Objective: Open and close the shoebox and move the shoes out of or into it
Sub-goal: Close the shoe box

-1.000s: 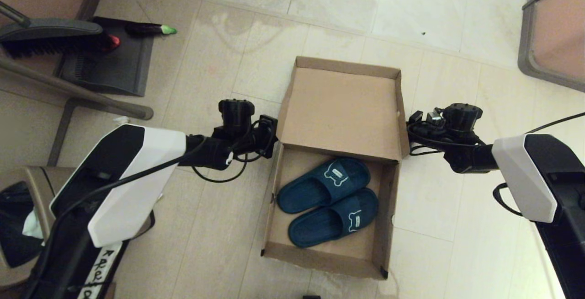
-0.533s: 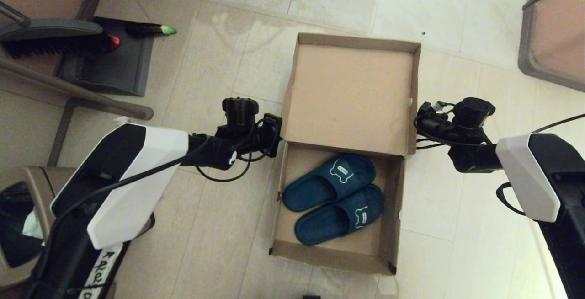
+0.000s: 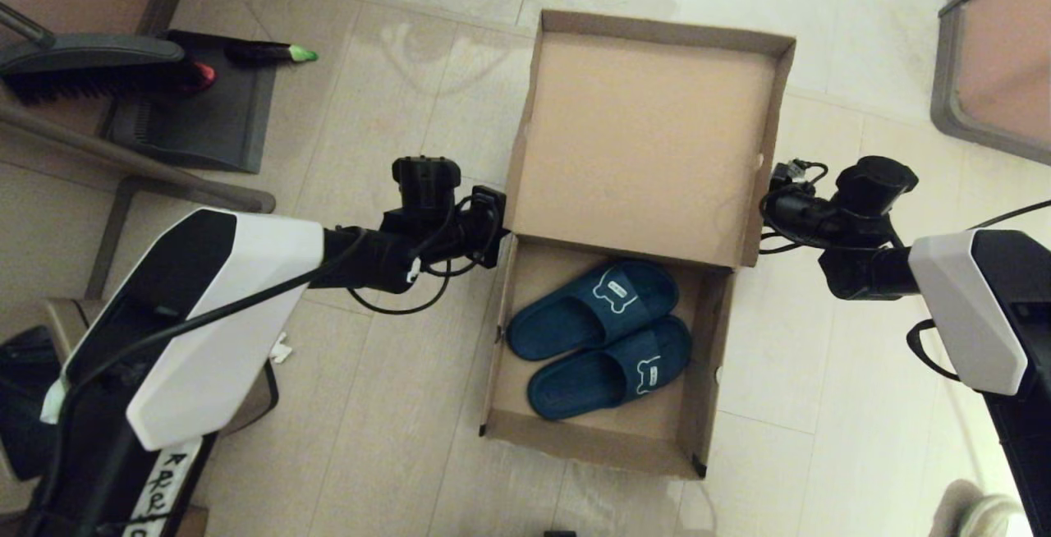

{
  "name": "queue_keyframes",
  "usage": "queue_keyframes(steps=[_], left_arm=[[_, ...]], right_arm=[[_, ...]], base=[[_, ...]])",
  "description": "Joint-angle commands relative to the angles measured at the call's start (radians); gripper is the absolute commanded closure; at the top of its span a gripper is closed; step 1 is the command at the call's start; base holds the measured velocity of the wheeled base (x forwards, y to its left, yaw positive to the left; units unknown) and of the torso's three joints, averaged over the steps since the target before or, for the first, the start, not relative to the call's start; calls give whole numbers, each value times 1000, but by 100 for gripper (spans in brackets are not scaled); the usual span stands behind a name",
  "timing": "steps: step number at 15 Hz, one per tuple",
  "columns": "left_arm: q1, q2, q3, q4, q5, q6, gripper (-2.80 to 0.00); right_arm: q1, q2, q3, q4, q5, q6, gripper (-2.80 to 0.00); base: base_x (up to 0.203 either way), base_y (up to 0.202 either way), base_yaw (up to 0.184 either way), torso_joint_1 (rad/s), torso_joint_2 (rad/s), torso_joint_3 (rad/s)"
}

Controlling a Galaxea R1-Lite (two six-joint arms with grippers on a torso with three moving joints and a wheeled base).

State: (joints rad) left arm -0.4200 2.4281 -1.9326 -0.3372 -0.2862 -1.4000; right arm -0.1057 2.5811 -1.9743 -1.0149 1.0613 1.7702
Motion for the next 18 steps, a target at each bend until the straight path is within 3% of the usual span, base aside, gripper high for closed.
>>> queue_keyframes(steps=[1,12,18], left_arm=[[-2,-15,4,-2,1,-8,0],[-8,-75,92,-3,25,-4,0],[-6,-95,93,-2,41,-1,0]], right_arm=[[-6,-18,0,-20,11,24,0],[-22,-93,0,-34,85,33,0],[-23,-132,19,-190,168,194,0]], base=[[0,0,0,0,0,0],[0,0,0,0,0,0],[0,0,0,0,0,0]])
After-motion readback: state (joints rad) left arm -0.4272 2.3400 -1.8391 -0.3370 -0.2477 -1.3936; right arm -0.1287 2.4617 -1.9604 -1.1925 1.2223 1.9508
